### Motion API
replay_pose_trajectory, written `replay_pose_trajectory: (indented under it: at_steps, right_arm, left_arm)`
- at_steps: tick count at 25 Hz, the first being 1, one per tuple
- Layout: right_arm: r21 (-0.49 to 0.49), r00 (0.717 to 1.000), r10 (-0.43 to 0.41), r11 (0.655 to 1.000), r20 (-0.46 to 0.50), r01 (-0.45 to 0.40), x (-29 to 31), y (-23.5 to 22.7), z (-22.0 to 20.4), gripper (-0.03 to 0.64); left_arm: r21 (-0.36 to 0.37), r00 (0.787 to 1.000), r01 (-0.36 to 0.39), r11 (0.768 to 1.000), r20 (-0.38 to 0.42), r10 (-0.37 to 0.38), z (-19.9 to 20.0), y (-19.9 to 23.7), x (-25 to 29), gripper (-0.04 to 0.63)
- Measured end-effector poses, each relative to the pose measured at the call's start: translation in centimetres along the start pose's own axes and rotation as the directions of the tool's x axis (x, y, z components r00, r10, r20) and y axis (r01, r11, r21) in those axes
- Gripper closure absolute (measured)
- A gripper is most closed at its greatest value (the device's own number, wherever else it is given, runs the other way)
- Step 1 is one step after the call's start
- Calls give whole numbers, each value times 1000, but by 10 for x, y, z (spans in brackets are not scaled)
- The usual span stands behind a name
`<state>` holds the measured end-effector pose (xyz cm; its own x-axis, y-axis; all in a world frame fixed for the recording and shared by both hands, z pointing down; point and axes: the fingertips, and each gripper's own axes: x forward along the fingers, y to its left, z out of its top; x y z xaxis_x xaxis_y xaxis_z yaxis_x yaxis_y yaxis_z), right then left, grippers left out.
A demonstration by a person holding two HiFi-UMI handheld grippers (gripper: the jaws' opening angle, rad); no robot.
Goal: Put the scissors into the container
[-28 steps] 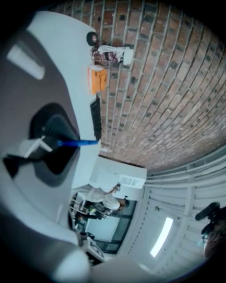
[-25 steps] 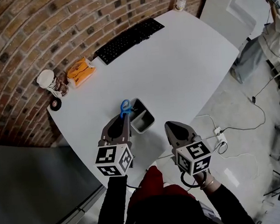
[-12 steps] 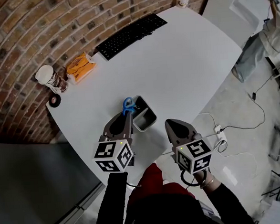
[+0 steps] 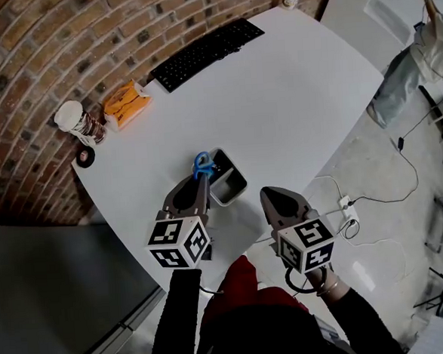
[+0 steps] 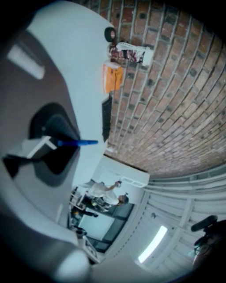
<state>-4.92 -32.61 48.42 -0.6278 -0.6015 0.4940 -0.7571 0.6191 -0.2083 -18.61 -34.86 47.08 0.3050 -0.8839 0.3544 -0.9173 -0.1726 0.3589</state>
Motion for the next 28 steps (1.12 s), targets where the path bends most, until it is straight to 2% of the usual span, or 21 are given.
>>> replay_pose_trajectory:
  at_steps: [5,20,28]
  right_arm:
    - [-4,1000,-4,1000,-16,4,1,-1,-3,607]
    - [-5,1000,-4,1000,-25,4,-3,-2,-8,607]
    - [-4,1000,1,1000,-27,-1,-5,-1,-11,607]
  left_arm:
    - [29,1000,-26,999,-8,26,0,4,2,561]
    - [56,992,-121,991,-29,123,-4,23,2,535]
    - [49,988,-148,988,-30,150,-6,28,0,511]
